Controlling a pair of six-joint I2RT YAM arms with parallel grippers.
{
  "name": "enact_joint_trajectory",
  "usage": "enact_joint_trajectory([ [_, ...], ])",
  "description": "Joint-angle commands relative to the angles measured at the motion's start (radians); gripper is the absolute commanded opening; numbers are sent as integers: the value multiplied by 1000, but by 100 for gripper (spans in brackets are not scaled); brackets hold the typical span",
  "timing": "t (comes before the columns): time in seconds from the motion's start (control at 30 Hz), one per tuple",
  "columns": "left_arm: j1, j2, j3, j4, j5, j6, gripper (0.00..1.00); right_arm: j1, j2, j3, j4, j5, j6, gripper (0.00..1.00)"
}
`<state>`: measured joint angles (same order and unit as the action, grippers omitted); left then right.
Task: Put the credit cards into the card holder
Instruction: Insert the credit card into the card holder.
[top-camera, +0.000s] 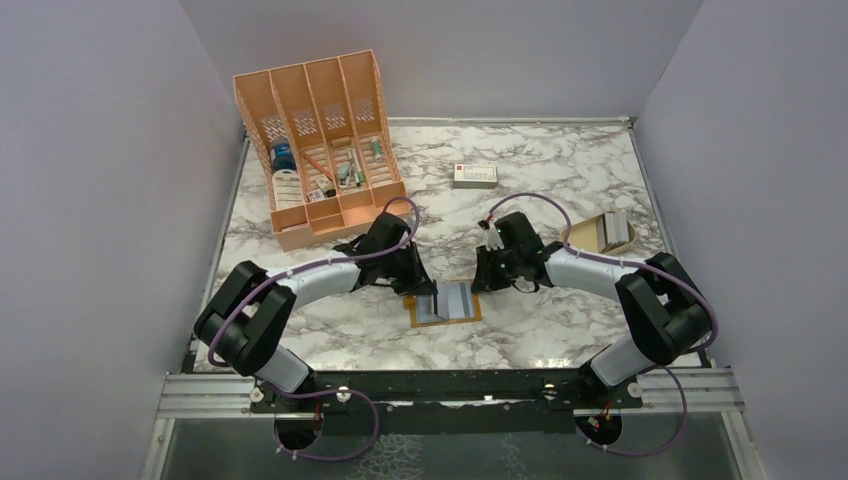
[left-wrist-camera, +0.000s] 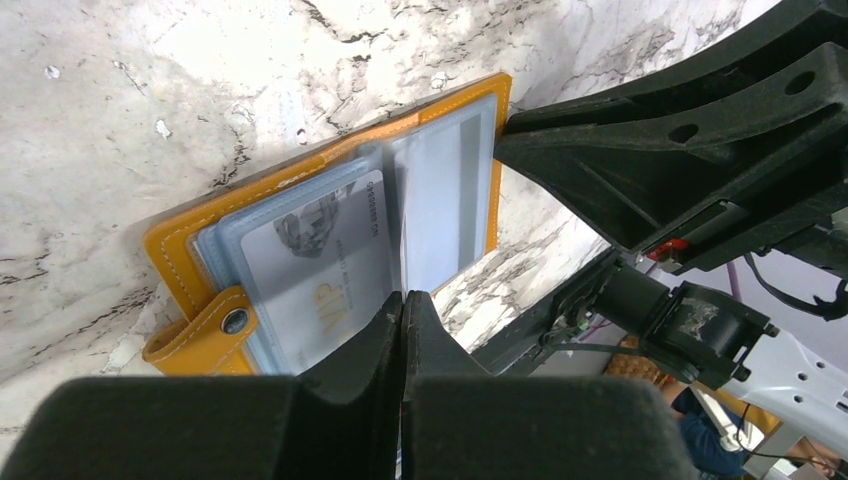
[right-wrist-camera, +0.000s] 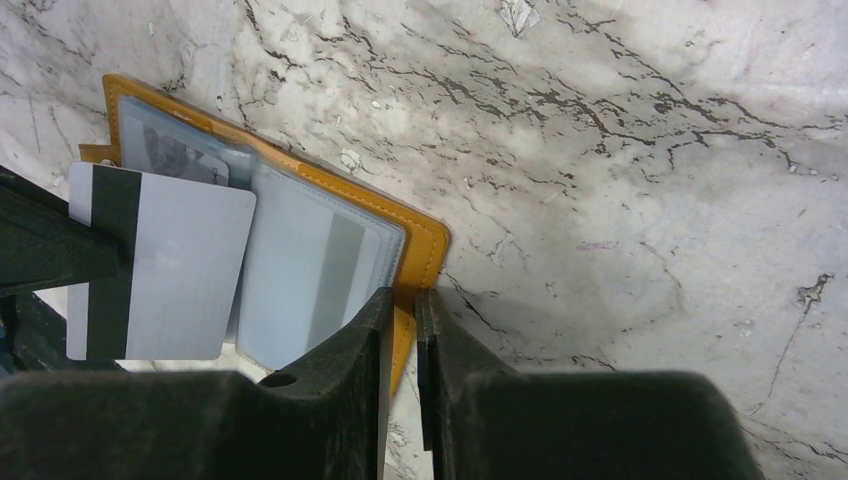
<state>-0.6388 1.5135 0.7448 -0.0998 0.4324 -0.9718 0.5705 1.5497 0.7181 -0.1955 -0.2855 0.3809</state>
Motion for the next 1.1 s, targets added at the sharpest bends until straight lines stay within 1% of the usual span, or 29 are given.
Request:
enact_joint_trajectory([
  [0.0,4,25,21,-8,38,38,0,8,23,-39,-16,26,-11,15],
  [0.5,6,76,-22,73,32,16,0,8,2,-56,-28,26,10,15],
  [0.77,6,48,-24,42,-37,27,0,8,-42,-74,-33,4,35,16],
  [0.83,7,51,-32,58,-42,25,0,8,-59,-82,-31,-12,49,17],
  [0.97,7,73,-42,79,-39,26,0,8,-89,-94,-29,-23,83,25],
  [1.07,4,81,-47,98,-34,23,0,8,-120,-101,-22,-37,116,29],
])
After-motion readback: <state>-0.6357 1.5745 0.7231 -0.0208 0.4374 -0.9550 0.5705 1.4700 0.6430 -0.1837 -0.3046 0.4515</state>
